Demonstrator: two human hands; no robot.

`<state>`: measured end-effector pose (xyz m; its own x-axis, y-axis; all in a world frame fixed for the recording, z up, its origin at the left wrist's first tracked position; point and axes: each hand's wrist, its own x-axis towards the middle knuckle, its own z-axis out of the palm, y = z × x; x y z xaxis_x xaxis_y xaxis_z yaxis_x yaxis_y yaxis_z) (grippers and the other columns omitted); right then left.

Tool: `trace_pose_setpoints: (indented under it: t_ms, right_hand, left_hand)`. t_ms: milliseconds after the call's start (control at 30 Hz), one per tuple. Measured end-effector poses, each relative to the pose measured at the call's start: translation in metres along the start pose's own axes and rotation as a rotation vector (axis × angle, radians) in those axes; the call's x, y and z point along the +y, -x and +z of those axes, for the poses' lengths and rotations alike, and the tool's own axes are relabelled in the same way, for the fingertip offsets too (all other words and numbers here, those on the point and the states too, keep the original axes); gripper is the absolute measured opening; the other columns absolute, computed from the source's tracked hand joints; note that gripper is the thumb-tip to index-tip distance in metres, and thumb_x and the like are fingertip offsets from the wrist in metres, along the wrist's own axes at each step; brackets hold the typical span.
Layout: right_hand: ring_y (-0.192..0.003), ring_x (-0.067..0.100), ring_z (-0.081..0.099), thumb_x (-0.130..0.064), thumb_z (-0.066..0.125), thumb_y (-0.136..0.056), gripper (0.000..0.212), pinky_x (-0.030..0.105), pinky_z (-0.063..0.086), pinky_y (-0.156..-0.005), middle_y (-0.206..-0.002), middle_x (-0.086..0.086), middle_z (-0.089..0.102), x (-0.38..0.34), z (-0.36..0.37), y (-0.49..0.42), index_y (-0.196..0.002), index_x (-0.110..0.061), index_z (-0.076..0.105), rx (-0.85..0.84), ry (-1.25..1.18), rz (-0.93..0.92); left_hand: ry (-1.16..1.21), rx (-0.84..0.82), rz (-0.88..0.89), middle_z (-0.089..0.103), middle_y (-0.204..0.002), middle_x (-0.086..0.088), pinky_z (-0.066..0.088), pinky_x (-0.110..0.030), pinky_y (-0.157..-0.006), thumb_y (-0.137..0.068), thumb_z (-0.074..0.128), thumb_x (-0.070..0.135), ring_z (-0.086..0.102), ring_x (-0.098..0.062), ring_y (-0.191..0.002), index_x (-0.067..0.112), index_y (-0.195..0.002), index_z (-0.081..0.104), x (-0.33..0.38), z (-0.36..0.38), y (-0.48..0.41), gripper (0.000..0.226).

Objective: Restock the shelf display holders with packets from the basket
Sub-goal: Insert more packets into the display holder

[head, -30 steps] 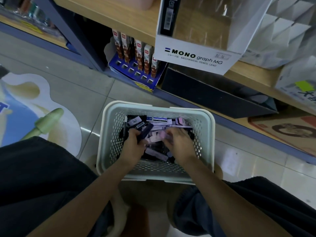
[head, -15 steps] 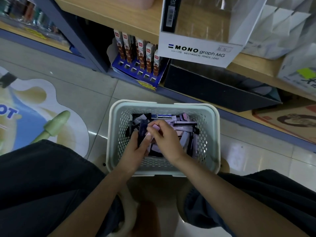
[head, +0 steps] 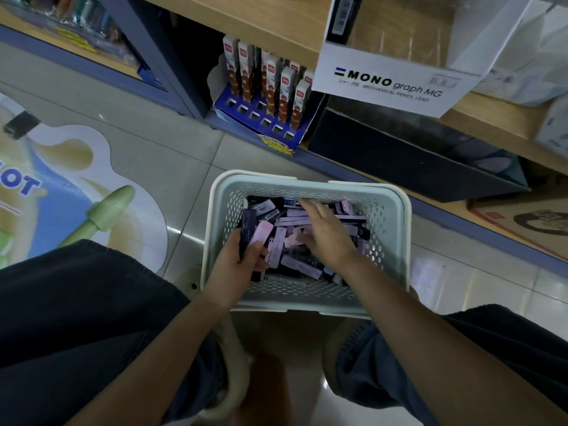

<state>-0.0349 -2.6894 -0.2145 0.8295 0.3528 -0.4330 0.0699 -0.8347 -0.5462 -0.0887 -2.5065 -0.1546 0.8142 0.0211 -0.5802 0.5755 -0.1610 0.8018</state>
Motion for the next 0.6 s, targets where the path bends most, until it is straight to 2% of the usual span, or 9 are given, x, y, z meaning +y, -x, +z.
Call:
trace_pose_setpoints:
  t_ms: [67, 167, 300, 433, 533, 600]
  right_hand:
    - [-0.136, 0.024, 0.029, -0.022, 0.065, -0.088, 0.072, 0.032, 0.022, -0.11, -0.148, 0.007, 0.032, 0.002, 0.004, -0.002, -0.147, -0.011, 0.026, 0.034, 0.072, 0.002]
    - [-0.13, 0.024, 0.03, -0.031, 0.065, -0.087, 0.07, 0.031, 0.024, -0.104, -0.141, 0.006, 0.037, 0.002, 0.004, -0.008, -0.144, -0.012, 0.03, 0.036, 0.162, 0.035]
    - [-0.125, 0.024, 0.032, -0.038, 0.063, -0.087, 0.066, 0.031, 0.025, -0.1, -0.133, 0.006, 0.039, -0.002, 0.003, -0.011, -0.14, -0.012, 0.035, 0.041, 0.233, 0.044]
    - [-0.121, 0.026, 0.035, -0.036, 0.061, -0.089, 0.06, 0.028, 0.026, -0.1, -0.129, 0.01, 0.04, -0.003, 0.009, -0.005, -0.135, -0.007, 0.038, 0.046, 0.196, 0.062]
    - [-0.116, 0.027, 0.038, -0.036, 0.058, -0.09, 0.055, 0.03, 0.028, -0.1, -0.127, 0.01, 0.041, -0.004, 0.012, -0.003, -0.133, -0.006, 0.039, 0.044, 0.272, 0.067]
    - [-0.116, 0.028, 0.038, -0.028, 0.058, -0.092, 0.052, 0.031, 0.027, -0.099, -0.128, 0.011, 0.041, -0.005, 0.011, -0.006, -0.134, -0.006, 0.036, 0.015, 0.35, 0.071]
  left_hand:
    - [0.026, 0.02, 0.003, 0.061, -0.085, -0.004, 0.052, -0.015, -0.064, -0.098, 0.043, 0.011, 0.061, -0.005, -0.065, 0.02, -0.099, 0.047, 0.0, -0.002, -0.001, 0.01]
    - [0.026, 0.056, -0.004, 0.059, -0.084, -0.002, 0.052, -0.016, -0.065, -0.098, 0.043, 0.012, 0.059, -0.011, -0.068, 0.024, -0.094, 0.046, 0.0, -0.004, -0.002, 0.013]
    - [-0.001, 0.094, -0.022, 0.059, -0.083, 0.001, 0.049, -0.012, -0.062, -0.098, 0.042, 0.014, 0.058, -0.007, -0.065, 0.021, -0.098, 0.046, 0.002, -0.004, -0.003, 0.008]
    - [-0.005, 0.121, -0.064, 0.055, -0.08, 0.001, 0.042, -0.004, -0.054, -0.099, 0.04, 0.013, 0.053, -0.008, -0.066, 0.01, -0.101, 0.044, 0.006, -0.001, -0.002, 0.006]
    - [-0.008, 0.11, -0.072, 0.05, -0.074, 0.001, 0.038, -0.003, -0.05, -0.098, 0.042, 0.012, 0.048, -0.007, -0.064, 0.015, -0.089, 0.044, 0.01, -0.001, 0.002, 0.01]
    - [-0.018, 0.087, -0.052, 0.047, -0.071, 0.001, 0.038, -0.004, -0.05, -0.096, 0.047, 0.012, 0.047, -0.002, -0.059, 0.018, -0.085, 0.043, 0.012, -0.002, 0.004, 0.014]
